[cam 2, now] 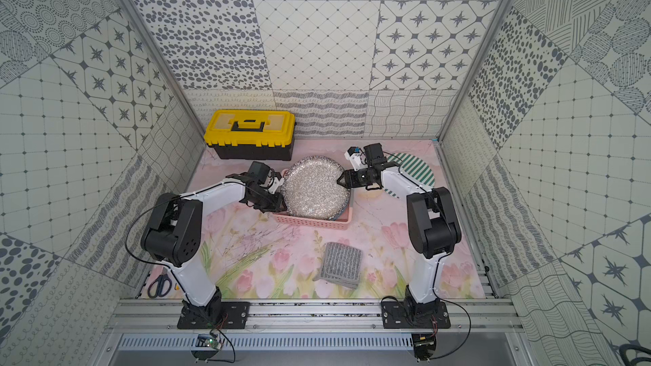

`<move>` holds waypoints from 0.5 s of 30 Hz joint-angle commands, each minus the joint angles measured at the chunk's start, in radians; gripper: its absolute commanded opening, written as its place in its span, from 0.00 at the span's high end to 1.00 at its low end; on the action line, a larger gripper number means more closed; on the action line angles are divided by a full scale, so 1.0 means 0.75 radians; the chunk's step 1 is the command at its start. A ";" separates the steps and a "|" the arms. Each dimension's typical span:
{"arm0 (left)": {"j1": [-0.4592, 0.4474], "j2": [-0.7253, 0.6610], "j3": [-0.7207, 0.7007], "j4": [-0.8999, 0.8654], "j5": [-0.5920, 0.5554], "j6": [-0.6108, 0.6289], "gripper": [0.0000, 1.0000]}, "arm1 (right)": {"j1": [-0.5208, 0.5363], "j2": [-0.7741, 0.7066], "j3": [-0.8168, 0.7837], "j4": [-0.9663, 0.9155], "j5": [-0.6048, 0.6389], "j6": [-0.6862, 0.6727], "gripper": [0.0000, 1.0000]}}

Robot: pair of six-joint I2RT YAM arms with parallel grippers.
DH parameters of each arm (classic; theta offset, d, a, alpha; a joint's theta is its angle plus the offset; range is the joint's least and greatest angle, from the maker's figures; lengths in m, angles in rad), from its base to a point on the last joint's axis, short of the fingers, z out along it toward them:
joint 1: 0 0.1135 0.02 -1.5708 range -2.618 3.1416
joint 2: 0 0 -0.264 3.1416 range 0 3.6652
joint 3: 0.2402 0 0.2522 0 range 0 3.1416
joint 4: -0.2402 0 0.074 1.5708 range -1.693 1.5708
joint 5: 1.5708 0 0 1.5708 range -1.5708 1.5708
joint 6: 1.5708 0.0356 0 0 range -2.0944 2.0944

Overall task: Wipe the wet plate dry
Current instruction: Pick up the plate from the bin.

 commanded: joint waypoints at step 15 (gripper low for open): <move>-0.007 0.019 -0.002 0.015 0.066 -0.028 0.61 | 0.102 0.060 0.001 0.140 -0.321 0.168 0.69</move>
